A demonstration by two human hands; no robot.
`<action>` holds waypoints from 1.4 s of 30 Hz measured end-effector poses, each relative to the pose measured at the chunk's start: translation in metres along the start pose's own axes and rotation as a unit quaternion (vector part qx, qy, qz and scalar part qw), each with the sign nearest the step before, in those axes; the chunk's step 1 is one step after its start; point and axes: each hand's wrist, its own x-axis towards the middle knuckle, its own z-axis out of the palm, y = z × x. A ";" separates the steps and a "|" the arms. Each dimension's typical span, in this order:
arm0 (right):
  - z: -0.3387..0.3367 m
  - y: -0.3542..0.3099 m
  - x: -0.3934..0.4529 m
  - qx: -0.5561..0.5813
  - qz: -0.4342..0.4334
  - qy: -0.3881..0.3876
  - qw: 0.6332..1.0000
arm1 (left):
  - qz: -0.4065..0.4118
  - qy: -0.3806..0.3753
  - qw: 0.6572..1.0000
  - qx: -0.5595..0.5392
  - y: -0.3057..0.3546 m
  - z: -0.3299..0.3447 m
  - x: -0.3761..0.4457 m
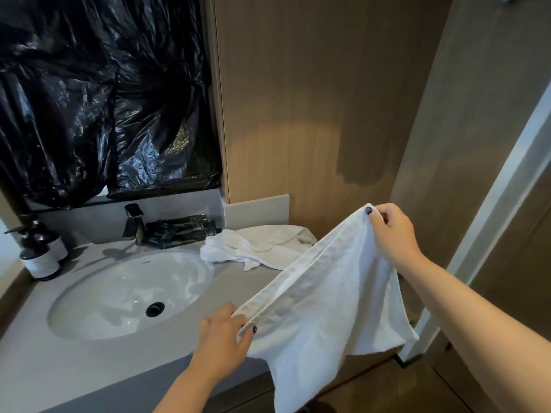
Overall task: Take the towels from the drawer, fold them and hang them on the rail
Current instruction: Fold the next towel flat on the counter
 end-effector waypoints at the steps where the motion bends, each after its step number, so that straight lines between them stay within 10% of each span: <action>1: -0.001 0.003 0.001 -0.002 0.001 -0.005 1.000 | 0.013 -0.009 0.999 -0.028 -0.004 0.003 -0.002; 8: -0.013 0.026 0.007 -0.006 0.014 0.026 1.000 | -0.157 0.084 0.915 -0.362 -0.017 0.000 -0.004; 14: -0.016 0.050 -0.002 0.066 0.072 0.012 0.995 | -0.253 0.122 0.726 -0.628 -0.016 -0.020 0.007; 21: -0.007 0.068 -0.020 0.155 0.137 -0.007 0.978 | -0.235 0.223 0.690 -0.648 -0.008 -0.039 0.017; 32: 0.009 0.084 -0.026 0.152 0.113 -0.032 0.981 | -0.208 0.329 0.811 -0.437 -0.006 -0.050 0.014; 42: 0.018 0.127 -0.016 0.086 0.063 -0.098 0.989 | -0.210 0.220 0.914 -0.270 -0.034 -0.045 0.000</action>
